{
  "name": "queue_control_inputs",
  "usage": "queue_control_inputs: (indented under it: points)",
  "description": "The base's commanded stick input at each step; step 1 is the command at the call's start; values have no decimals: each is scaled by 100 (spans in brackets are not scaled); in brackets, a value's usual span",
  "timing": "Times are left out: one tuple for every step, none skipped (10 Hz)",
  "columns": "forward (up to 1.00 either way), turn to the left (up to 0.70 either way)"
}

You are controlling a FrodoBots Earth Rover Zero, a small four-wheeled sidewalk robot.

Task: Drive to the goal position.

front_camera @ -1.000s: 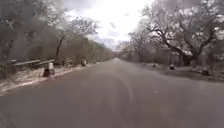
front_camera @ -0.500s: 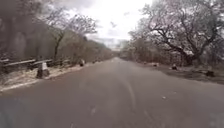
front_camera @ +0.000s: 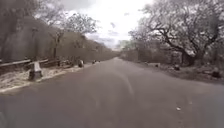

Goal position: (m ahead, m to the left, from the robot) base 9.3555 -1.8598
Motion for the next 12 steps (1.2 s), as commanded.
queue_control_inputs:
  points:
    - [70, 0]
    - [70, 0]
    - [70, 0]
    - [70, 0]
    - [70, 0]
    - [70, 0]
    - [70, 0]
    - [70, 0]
    - [70, 0]
    - [70, 0]
    - [70, 0]
    - [70, 0]
